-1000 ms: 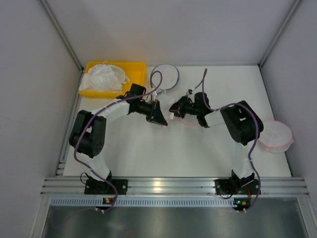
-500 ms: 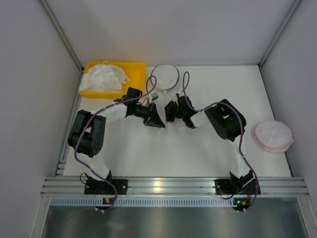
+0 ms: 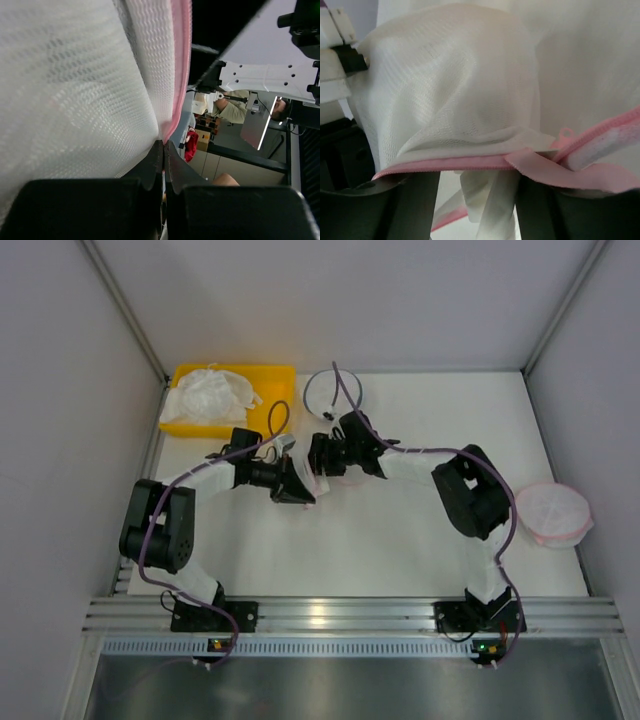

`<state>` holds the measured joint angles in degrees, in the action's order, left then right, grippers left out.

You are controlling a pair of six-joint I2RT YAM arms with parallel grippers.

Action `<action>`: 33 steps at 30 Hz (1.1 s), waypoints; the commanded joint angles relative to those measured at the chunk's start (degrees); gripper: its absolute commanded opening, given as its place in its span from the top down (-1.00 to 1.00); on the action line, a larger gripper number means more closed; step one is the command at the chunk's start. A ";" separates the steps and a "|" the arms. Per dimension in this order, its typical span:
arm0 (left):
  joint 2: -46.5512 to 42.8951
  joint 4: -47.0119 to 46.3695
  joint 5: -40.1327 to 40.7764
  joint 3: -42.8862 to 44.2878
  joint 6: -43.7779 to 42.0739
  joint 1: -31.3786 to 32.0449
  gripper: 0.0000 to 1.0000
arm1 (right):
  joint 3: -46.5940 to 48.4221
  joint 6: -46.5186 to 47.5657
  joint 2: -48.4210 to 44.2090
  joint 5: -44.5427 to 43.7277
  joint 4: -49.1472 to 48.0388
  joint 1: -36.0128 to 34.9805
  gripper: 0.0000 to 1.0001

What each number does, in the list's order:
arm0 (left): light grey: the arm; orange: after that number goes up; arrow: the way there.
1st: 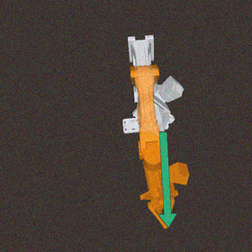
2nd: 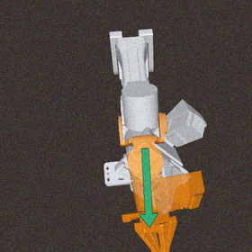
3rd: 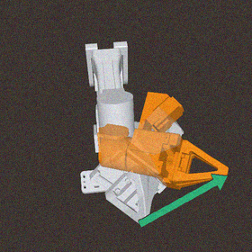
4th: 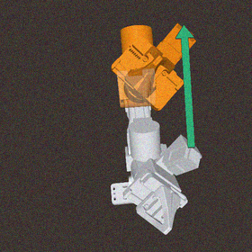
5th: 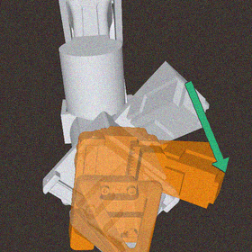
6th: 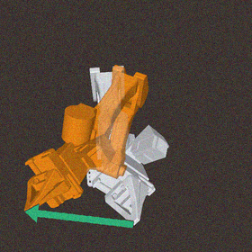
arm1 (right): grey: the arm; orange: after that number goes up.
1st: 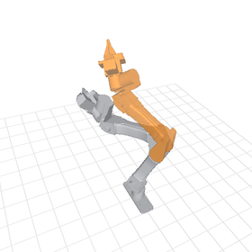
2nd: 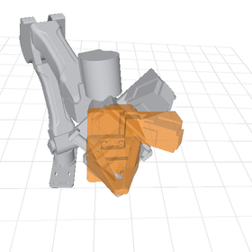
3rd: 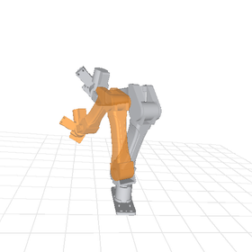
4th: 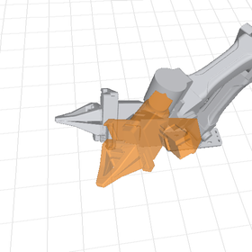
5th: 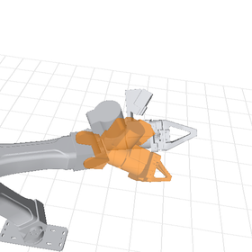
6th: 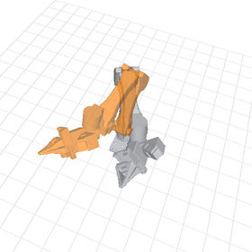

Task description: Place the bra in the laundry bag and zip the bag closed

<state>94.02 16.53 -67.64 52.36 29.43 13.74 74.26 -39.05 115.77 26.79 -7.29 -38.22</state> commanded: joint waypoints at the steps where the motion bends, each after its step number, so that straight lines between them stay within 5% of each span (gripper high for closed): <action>1: -1.73 -1.51 -1.61 -1.38 -1.66 -1.43 1.00 | 4.40 10.19 -3.26 2.56 10.70 -0.63 -0.17; 8: -0.59 -1.51 -3.38 -1.29 -2.27 -4.16 1.00 | 5.64 22.69 -8.62 4.15 29.49 4.90 -0.26; 17: 0.38 -1.51 -3.82 -1.38 -3.68 -4.51 1.00 | 3.88 27.45 -14.07 11.10 37.78 21.15 -0.32; 24: 1.61 -1.51 -3.91 -0.59 -4.12 -4.68 1.00 | 0.62 25.87 -10.93 3.11 32.35 27.05 -0.37; 33: 2.57 -1.51 -3.99 -0.06 -4.38 -5.12 1.00 | 5.45 18.32 2.16 4.06 22.08 27.67 -0.24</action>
<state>96.18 16.51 -69.65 51.20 26.76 9.15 76.31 -17.06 114.56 30.59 21.65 -11.07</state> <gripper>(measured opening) 0.018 0.626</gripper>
